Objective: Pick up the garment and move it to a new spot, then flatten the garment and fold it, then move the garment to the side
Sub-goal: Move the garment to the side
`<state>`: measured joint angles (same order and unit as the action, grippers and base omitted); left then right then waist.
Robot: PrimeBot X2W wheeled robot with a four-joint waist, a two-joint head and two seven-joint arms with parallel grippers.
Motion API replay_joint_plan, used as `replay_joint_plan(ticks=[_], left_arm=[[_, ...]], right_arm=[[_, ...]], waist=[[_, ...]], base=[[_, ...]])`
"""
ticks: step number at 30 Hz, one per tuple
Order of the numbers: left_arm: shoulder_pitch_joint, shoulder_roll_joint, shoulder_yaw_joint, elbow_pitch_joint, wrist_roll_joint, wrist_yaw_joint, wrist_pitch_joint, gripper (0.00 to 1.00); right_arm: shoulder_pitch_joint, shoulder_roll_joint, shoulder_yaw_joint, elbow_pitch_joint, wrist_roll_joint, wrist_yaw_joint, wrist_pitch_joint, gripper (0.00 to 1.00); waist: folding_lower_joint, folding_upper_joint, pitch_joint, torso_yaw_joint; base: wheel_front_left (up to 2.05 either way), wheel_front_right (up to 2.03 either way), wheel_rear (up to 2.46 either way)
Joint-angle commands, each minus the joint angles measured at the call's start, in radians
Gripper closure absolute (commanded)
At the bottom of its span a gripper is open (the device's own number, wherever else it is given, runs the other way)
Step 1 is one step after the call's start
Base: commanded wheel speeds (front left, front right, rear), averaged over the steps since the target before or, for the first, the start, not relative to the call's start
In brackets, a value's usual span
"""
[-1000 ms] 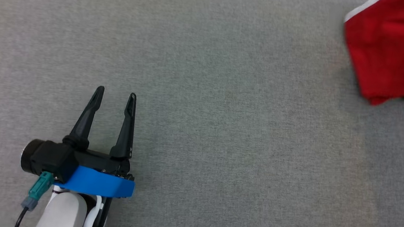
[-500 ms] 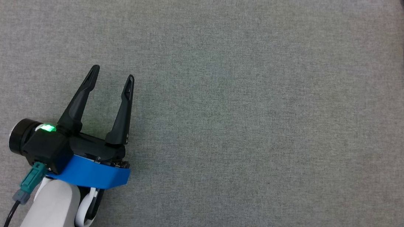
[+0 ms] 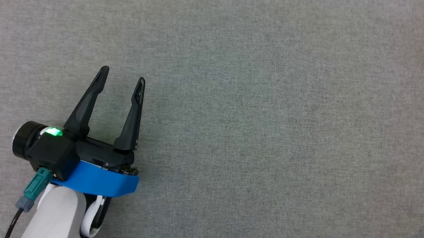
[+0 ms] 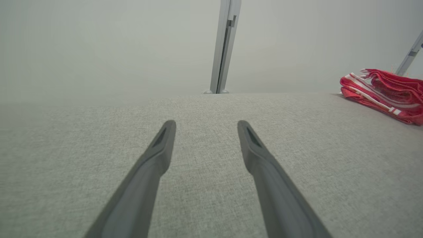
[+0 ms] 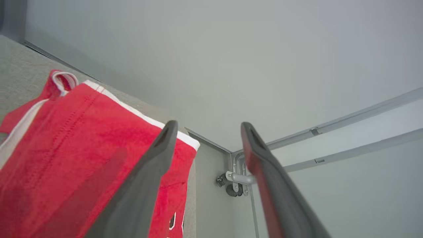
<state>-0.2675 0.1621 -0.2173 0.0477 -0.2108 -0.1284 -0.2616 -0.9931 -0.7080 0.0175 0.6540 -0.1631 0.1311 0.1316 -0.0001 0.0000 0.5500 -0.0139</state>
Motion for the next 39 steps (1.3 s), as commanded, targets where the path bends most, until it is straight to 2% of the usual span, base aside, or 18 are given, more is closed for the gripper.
replay_joint_plan(ticks=[1,6,9,10,12,14,19,28,33,39], left_arm=[[-0.011,-0.004,0.007,0.003,-0.002,0.008,-0.004,0.0],[0.022,-0.02,0.012,0.026,-0.007,0.015,-0.004,0.0],[0.047,-0.036,0.025,0.047,-0.025,0.018,-0.004,0.0],[0.047,-0.036,0.025,0.047,-0.025,0.018,-0.004,0.0],[0.072,-0.047,0.034,0.061,-0.035,0.018,-0.004,0.0],[0.08,-0.05,0.039,0.065,-0.038,0.017,-0.004,0.0],[0.124,-0.064,0.07,0.087,-0.055,0.017,-0.004,0.0],[0.203,-0.081,0.115,0.14,-0.07,0.011,-0.004,0.0],[0.248,-0.084,0.132,0.185,-0.072,0.014,-0.004,0.0],[0.299,-0.081,0.133,0.239,-0.068,0.015,-0.004,0.0]], right_arm=[[0.038,0.035,-0.024,-0.017,-0.026,-0.001,-0.022,0.0],[0.115,0.127,-0.062,-0.071,-0.016,-0.001,-0.091,0.0],[0.226,0.206,-0.067,-0.134,0.04,-0.001,-0.138,0.0],[0.226,0.206,-0.067,-0.134,0.04,-0.001,-0.138,0.0],[0.327,0.262,-0.059,-0.212,0.095,-0.001,-0.162,0.0],[0.362,0.273,-0.058,-0.242,0.115,0.0,-0.168,0.0],[0.554,0.355,-0.092,-0.409,0.209,0.0,-0.177,0.0],[0.862,0.573,-0.192,-0.63,0.227,0.0,-0.182,0.0],[0.967,0.633,-0.182,-0.663,0.217,0.0,-0.185,0.0],[1.051,0.653,-0.187,-0.653,0.219,0.0,-0.178,0.0]], waist=[[0.0001,0.0,-0.023,0.005],[0.0001,0.0,-0.095,0.022],[0.0001,0.0,-0.166,0.039],[0.0001,0.0,-0.166,0.039],[0.0001,0.0,-0.224,0.05],[0.0001,0.0,-0.24,0.054],[0.0001,0.0,-0.314,0.068],[0.0001,0.0,-0.427,0.067],[0.0001,0.0,-0.489,0.064],[0.0001,0.0,-0.552,0.062]], base=[[0.0,0.0,0.0],[0.0,0.0,0.0],[0.0,0.0,0.0],[0.0,0.0,0.0],[0.0,0.0,0.0],[0.0,0.0,0.0],[0.0,0.0,0.0],[0.0,0.0,0.0],[0.0,0.0,0.0],[0.0,0.0,0.0]])
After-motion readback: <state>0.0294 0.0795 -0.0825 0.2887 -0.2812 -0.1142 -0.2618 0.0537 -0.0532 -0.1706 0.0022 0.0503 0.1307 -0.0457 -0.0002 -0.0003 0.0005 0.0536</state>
